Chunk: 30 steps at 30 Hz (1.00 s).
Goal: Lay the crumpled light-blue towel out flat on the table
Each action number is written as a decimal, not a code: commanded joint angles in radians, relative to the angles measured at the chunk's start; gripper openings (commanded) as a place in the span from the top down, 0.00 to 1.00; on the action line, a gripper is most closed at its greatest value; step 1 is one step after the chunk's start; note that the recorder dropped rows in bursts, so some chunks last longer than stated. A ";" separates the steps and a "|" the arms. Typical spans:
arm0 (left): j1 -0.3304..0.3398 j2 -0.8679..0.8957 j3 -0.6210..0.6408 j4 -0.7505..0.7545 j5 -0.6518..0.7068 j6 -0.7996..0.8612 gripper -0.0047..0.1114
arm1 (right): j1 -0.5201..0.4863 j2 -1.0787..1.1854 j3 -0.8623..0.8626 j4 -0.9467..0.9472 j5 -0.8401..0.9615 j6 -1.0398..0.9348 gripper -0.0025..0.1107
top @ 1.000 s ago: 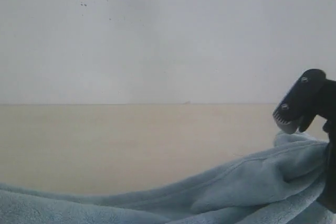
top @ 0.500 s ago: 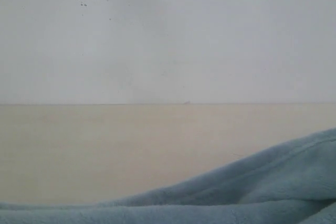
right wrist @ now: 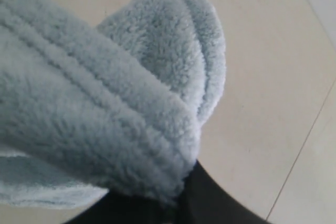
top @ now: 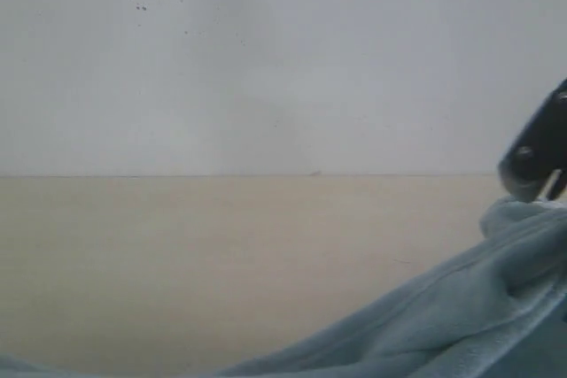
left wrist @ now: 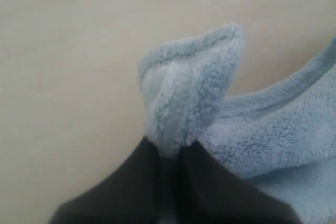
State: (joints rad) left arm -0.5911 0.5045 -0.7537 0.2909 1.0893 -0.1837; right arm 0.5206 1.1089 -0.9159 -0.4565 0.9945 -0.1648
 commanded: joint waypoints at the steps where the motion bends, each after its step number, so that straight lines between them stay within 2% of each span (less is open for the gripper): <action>1: 0.003 0.126 -0.011 0.204 -0.198 -0.088 0.92 | -0.002 0.162 -0.010 -0.257 -0.161 0.156 0.97; 3: 0.003 0.192 -0.051 0.272 -0.228 -0.108 0.92 | -0.002 0.206 -0.038 -0.360 -0.166 0.235 0.97; 5: 0.003 0.256 -0.083 0.282 -0.230 -0.108 0.92 | -0.002 0.220 -0.070 -0.386 -0.180 0.282 0.97; 8: 0.003 0.328 -0.086 0.277 -0.235 -0.108 0.92 | -0.002 0.217 -0.101 -0.362 -0.194 0.312 0.97; 11: 0.003 0.363 -0.061 0.262 -0.257 -0.130 0.92 | -0.002 0.214 -0.103 -0.285 -0.094 0.302 0.97; 15: 0.003 0.286 -0.054 0.178 -0.221 -0.111 0.92 | -0.002 0.180 -0.103 -0.189 0.031 0.238 0.97; 21: 0.003 0.042 -0.061 0.161 -0.131 -0.056 0.92 | -0.002 -0.019 -0.103 -0.182 0.016 0.232 0.97; 23: 0.003 -0.034 -0.061 0.161 -0.090 -0.028 0.92 | -0.002 -0.085 -0.103 -0.122 0.007 0.173 0.97; 26: 0.003 -0.018 -0.057 0.132 -0.072 -0.001 0.92 | -0.002 -0.061 -0.101 -0.040 -0.016 0.128 0.97; 30: 0.003 0.134 -0.013 0.150 -0.158 -0.001 0.92 | -0.002 0.102 -0.101 -0.034 -0.105 0.128 0.97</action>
State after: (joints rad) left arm -0.5911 0.5527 -0.7965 0.4322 0.9935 -0.1899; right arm 0.5206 1.1270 -1.0136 -0.4901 0.9481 -0.0263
